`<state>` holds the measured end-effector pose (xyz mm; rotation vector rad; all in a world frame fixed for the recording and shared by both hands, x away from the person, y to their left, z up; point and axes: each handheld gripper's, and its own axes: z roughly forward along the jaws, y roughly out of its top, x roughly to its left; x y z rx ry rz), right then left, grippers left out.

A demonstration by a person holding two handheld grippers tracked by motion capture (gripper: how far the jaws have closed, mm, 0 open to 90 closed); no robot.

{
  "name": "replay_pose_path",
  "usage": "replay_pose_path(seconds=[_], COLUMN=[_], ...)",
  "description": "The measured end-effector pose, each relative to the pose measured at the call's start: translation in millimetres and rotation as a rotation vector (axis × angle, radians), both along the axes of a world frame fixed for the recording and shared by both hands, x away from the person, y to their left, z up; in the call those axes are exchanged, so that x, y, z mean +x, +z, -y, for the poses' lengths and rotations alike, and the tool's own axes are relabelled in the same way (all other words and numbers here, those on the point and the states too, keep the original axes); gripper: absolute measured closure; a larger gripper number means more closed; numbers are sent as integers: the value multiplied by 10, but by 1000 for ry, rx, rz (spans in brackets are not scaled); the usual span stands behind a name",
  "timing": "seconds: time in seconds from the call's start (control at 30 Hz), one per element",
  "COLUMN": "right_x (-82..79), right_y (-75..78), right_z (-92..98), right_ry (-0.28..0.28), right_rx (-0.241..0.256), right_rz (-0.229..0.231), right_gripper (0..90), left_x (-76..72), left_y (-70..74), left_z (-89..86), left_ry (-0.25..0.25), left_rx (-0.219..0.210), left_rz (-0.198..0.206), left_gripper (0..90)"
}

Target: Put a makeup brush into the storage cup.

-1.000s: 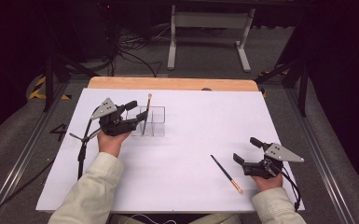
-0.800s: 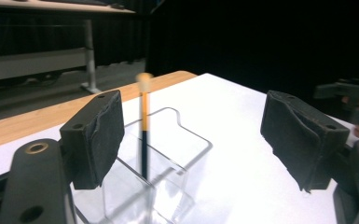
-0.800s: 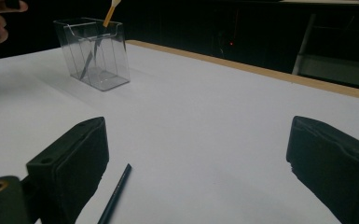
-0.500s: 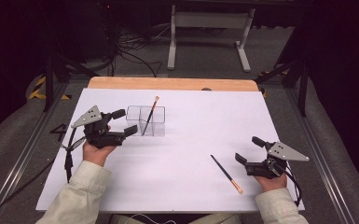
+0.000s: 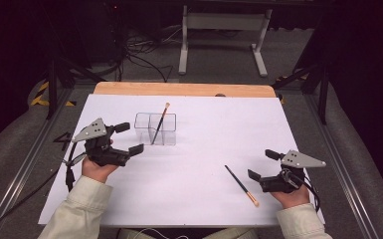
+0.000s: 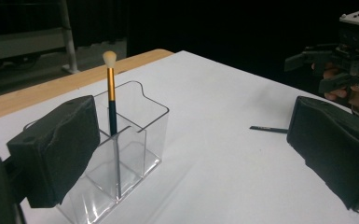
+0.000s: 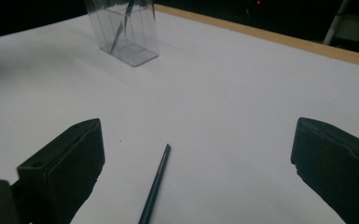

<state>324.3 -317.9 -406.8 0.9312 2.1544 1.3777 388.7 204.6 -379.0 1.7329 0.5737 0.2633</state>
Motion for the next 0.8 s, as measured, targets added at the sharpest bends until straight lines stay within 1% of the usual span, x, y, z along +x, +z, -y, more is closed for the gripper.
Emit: replay_pose_path(seconds=[0.07,0.1,0.2,0.23,0.3,0.33,0.37,0.43,0.47,0.5,0.57,0.67,0.7,0.77,0.8], right_x=[-4,-10,-13,-12,-10,-11,-12,-12,-11,-8,-2,6,8,12,19], right_y=[7,30,51,61,82,93,104,136,146,160,182,225,240,259,273], right_z=[-11,-46,-68,-78,-95,-103,-112,-123,-124,-127,-129,-143,-146,-154,-163], right_ry=[5,16,14,11,5,6,7,21,24,25,28,42,47,54,64], right_rx=[-6,-16,-11,-14,-25,-34,-47,-87,-98,-108,-127,-177,-194,-211,-229], right_rz=[-4,-14,-20,-25,-37,-46,-52,-76,-82,-94,-113,-144,-150,-163,-175], right_gripper=[33,30,26,23,20,22,27,60,62,66,78,135,146,163,176], left_x=[-3,-16,-32,-41,-63,-73,-88,-101,-107,-116,-124,-131,-135,-146,-148], left_y=[-2,-2,2,3,8,11,8,8,10,12,16,15,15,15,16], left_z=[0,3,0,-6,-26,-41,-51,-65,-73,-75,-76,-77,-79,-79,-82], left_ry=[-6,-13,-20,-27,-30,-27,-26,-28,-27,-26,-27,-31,-31,-31,-31], left_rx=[7,14,12,1,-4,1,-7,-7,-6,-6,-3,0,2,2,10], left_rz=[-5,-8,-7,-5,1,5,0,-4,-1,-7,-6,-7,-8,-15,-16], left_gripper=[32,32,29,29,27,26,26,26,26,26,26,23,22,21,21])
